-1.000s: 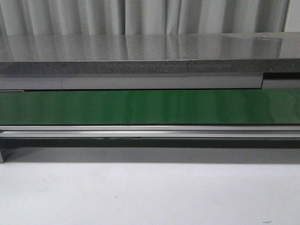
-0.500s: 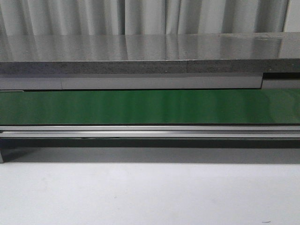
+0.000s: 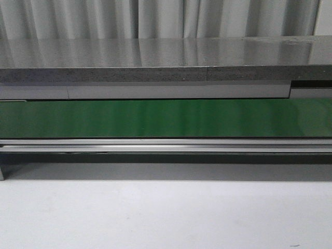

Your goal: Move button from left to right

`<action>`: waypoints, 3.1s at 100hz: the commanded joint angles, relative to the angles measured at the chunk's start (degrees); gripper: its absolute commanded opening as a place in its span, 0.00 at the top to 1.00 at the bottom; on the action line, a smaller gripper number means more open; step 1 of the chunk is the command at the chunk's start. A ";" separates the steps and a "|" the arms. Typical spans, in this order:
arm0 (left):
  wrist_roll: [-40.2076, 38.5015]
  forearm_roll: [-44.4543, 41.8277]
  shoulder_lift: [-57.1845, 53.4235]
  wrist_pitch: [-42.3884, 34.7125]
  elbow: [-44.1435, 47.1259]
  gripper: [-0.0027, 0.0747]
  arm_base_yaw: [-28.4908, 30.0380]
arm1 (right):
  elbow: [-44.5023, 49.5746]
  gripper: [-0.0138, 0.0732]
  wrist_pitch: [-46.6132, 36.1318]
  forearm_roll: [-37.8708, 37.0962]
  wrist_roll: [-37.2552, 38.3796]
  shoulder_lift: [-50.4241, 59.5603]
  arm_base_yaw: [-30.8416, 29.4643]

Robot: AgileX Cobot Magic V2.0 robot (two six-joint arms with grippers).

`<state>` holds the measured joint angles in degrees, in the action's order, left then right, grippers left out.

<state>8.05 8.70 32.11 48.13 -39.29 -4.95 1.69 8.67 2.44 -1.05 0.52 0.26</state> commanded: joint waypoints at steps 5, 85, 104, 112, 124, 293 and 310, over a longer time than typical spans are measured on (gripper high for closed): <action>-0.44 1.61 2.18 -1.74 -2.29 0.96 0.05 | 0.03 0.92 -4.64 -0.46 -0.17 0.94 0.14; -0.44 1.51 2.80 -0.91 -2.29 0.25 0.05 | 0.03 0.92 -4.64 -0.46 -0.17 0.94 0.14; -0.44 1.41 2.80 -0.53 -2.38 0.19 0.05 | 0.03 0.92 -4.64 -0.46 -0.17 0.94 0.14; -0.86 1.17 3.37 -0.30 -3.06 0.19 0.09 | 0.03 0.92 -4.64 -0.46 -0.17 0.94 0.14; -4.12 -1.80 6.10 0.31 -5.46 0.19 0.31 | 0.03 0.92 -4.64 -0.46 -0.17 0.94 0.14; -4.10 -6.79 66.08 -9.58 -25.36 0.19 24.23 | 0.03 0.92 -4.64 -0.46 -0.17 0.94 0.14; -3.08 -6.38 68.00 -10.00 -25.36 0.19 24.23 | 0.03 0.92 -4.64 -0.46 -0.17 0.94 0.14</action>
<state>4.64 1.57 101.65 40.08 -62.80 19.23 1.69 8.67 2.44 -1.05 0.52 0.26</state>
